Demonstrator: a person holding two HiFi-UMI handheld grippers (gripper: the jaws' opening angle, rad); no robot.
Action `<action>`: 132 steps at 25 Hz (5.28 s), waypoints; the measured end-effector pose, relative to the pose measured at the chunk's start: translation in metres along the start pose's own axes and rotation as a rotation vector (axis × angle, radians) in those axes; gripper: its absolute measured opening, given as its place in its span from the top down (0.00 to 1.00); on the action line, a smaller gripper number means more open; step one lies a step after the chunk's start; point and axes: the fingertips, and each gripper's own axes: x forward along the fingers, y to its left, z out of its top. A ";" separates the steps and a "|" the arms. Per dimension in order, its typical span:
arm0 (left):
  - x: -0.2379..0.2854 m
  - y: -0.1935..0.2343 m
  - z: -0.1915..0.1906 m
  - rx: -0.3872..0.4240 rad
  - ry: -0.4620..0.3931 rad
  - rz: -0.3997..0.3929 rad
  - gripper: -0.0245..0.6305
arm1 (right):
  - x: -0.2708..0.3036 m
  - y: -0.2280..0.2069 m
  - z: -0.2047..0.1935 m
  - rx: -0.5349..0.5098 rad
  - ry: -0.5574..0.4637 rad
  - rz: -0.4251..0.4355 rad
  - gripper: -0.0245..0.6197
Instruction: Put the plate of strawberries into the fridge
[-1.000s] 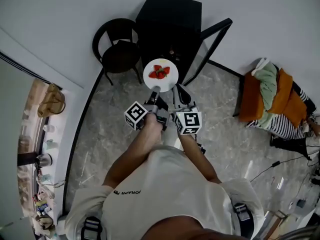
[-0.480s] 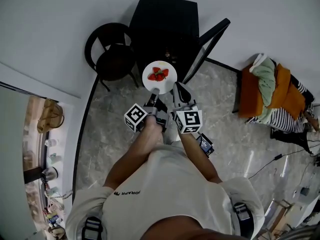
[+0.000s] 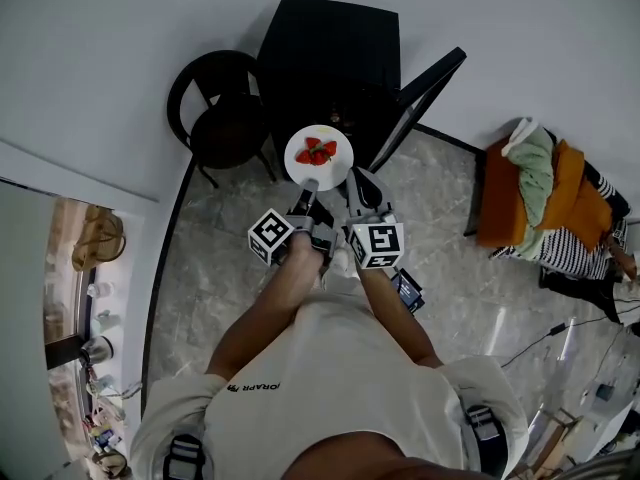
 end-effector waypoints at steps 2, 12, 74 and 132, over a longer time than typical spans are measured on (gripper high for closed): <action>0.009 0.001 0.002 -0.009 -0.011 0.007 0.94 | 0.007 -0.006 -0.001 0.000 0.005 0.010 0.94; 0.065 0.015 -0.004 -0.002 -0.056 0.048 0.94 | 0.038 -0.055 -0.010 0.016 0.026 0.048 0.94; 0.194 0.180 0.047 -0.106 0.021 0.138 0.94 | 0.129 -0.088 -0.124 0.022 0.104 0.008 0.94; 0.314 0.312 0.098 -0.057 -0.029 0.208 0.94 | 0.142 -0.092 -0.176 0.044 0.123 -0.008 0.94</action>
